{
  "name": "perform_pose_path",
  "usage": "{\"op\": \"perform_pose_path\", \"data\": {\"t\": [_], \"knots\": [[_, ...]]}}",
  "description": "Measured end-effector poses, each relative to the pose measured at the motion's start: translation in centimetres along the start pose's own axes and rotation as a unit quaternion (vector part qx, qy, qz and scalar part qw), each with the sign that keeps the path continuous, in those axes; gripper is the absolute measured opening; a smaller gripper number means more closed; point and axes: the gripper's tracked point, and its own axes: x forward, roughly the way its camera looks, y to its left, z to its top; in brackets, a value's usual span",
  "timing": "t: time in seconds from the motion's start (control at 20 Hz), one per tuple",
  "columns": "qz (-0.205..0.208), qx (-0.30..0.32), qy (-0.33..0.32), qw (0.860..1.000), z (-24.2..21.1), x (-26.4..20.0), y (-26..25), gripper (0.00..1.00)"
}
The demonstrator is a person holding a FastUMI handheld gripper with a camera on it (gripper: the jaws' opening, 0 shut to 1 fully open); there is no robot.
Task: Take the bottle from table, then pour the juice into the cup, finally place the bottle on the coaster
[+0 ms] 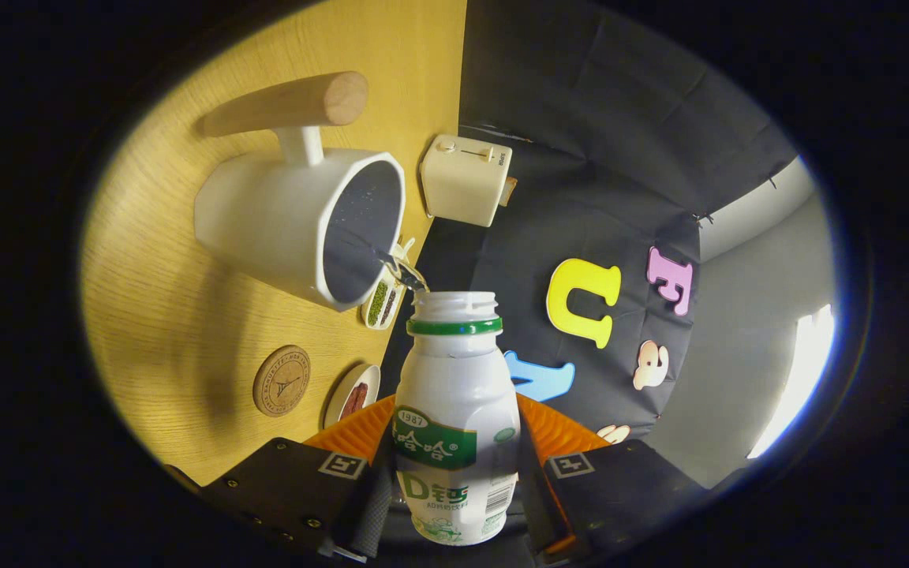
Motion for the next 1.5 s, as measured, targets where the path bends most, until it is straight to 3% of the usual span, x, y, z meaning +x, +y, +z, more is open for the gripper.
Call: {"op": "perform_pose_path", "data": {"t": [1.5], "knots": [[0.048, -0.084, 0.012, 0.995, 0.8, 0.7, 1.4, 0.69]]}}
